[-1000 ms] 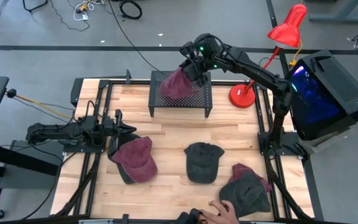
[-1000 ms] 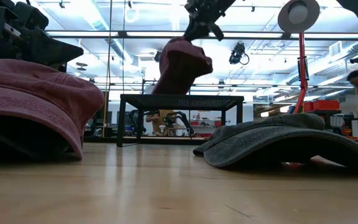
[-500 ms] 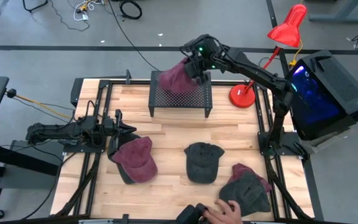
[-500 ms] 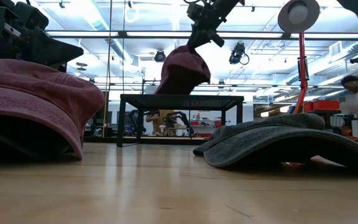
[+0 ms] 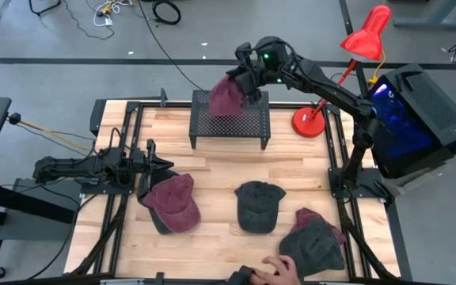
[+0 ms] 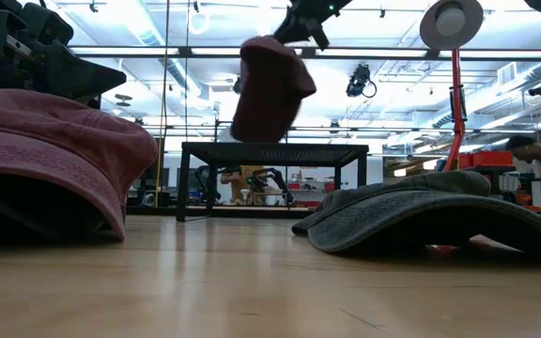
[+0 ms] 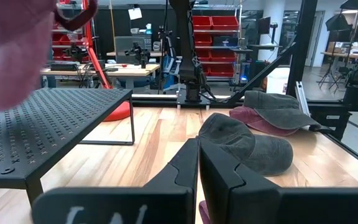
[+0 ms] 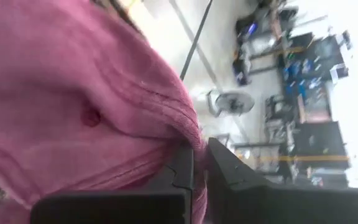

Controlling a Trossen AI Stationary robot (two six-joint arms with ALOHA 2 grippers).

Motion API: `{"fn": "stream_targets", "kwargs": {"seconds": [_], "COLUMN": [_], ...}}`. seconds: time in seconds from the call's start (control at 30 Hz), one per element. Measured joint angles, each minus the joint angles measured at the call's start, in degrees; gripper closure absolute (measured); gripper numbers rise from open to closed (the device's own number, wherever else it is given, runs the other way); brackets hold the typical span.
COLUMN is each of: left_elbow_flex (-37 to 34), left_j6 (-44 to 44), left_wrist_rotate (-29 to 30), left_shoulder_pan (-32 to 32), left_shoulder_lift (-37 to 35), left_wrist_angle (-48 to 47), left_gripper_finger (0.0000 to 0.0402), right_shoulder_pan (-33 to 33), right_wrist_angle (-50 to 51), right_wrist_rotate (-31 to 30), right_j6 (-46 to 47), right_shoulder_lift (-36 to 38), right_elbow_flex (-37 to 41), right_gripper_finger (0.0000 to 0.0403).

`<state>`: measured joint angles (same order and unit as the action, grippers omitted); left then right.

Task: Pick & Place hat
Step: Put the middle red cap on the shelf

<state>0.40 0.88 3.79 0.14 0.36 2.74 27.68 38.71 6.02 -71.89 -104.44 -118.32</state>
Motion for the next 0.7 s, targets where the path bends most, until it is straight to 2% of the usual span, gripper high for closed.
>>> {"fn": "stream_targets", "kwargs": {"seconds": [0.3,0.53,0.7], "left_elbow_flex": [0.00,0.02,0.02], "left_j6": [-0.02,-0.02,0.00], "left_wrist_rotate": [0.00,0.00,-0.01], "left_shoulder_pan": [0.00,0.02,0.02], "left_shoulder_lift": [0.00,0.00,0.00], "left_wrist_angle": [0.00,0.00,0.00], "left_gripper_finger": [0.0381,0.0381,0.0381], "right_shoulder_pan": [0.23,1.69,2.14], "right_wrist_angle": [-6.63,-9.04,-16.31], "right_wrist_rotate": [15.28,20.57,24.06], "right_j6": [-0.36,-0.58,1.16], "right_shoulder_lift": [-0.36,-2.64,-5.54], "right_elbow_flex": [0.00,-0.04,-0.04], "right_gripper_finger": [0.0391,0.0389,0.0392]}}
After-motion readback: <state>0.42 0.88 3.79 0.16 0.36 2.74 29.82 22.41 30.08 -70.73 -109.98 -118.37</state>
